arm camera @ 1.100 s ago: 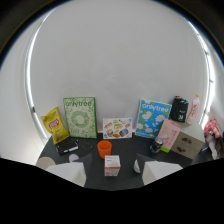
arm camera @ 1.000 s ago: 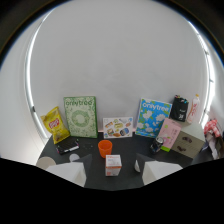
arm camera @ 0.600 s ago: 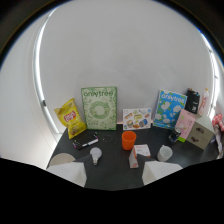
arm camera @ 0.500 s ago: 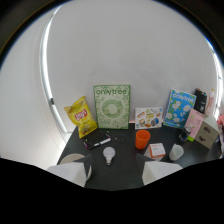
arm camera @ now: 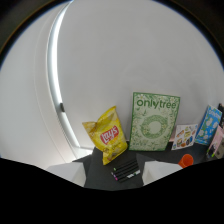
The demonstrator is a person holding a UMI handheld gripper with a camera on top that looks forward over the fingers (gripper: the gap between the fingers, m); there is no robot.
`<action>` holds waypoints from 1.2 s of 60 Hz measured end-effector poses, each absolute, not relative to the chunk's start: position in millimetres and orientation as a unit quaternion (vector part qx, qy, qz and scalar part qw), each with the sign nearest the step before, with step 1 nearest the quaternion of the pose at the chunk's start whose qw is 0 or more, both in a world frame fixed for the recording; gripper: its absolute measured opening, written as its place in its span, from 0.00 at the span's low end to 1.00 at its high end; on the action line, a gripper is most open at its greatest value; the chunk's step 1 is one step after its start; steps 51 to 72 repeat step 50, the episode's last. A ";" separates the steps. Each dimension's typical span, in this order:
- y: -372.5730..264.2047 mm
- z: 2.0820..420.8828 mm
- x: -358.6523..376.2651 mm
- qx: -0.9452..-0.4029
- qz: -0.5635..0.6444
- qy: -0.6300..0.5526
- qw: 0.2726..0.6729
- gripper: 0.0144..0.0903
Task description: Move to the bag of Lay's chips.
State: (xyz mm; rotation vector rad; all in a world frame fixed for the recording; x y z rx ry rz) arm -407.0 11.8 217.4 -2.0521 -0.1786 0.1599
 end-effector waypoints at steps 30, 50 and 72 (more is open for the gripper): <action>72.4 165.3 -433.7 -0.876 0.065 -0.080 0.471 0.93; 70.5 163.4 -432.8 -0.878 0.062 -0.080 0.468 0.93; 70.5 163.4 -432.8 -0.878 0.062 -0.080 0.468 0.93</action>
